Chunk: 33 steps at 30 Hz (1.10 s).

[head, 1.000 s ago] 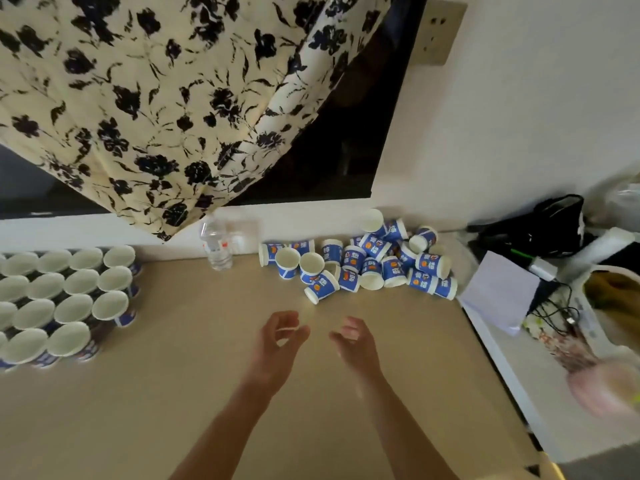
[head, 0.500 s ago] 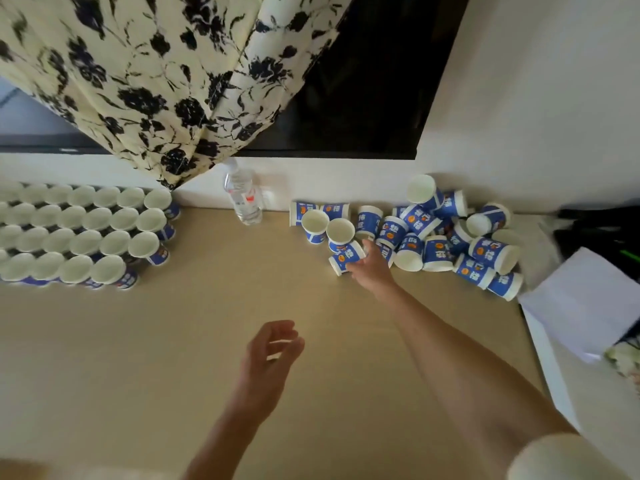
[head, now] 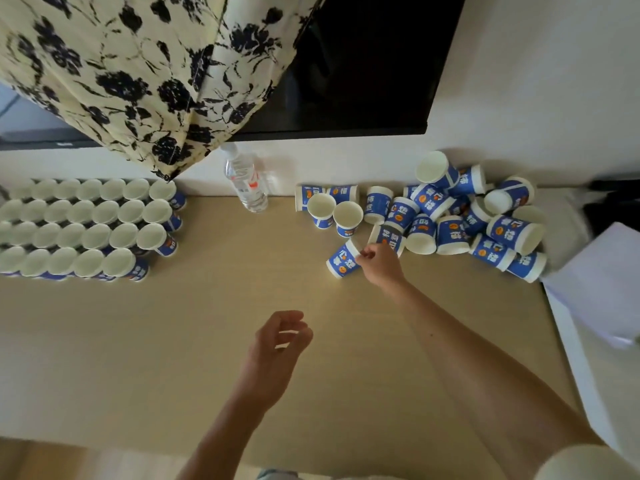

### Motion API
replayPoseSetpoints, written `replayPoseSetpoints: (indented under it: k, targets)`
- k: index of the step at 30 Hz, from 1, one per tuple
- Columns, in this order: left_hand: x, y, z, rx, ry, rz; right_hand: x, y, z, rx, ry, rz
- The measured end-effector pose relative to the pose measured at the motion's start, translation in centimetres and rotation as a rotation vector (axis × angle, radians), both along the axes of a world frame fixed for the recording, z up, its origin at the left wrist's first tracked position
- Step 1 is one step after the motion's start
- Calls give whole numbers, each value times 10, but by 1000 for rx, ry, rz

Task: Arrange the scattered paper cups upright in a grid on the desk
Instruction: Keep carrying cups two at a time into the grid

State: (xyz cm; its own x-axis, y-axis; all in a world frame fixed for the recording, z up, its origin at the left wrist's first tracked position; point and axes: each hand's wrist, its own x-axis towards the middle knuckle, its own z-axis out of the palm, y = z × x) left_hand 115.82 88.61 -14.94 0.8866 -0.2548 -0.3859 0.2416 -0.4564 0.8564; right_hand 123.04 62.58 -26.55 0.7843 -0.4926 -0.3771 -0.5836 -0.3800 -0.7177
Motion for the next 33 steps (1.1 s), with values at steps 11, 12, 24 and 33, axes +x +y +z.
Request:
replayPoseSetpoints:
  k: [11, 12, 24, 33]
  targets:
    - [18, -44, -3, 349, -82, -296, -86, 13, 88, 436, -133, 440]
    - [18, -48, -3, 340, -70, -308, -90, 15, 95, 464, -150, 442]
    - [18, -38, 2, 254, -123, -141, -32, -30, 33, -166, -196, 57]
    - [-15, 16, 3, 274, -88, 42, -10, -25, -26, -651, 48, 391]
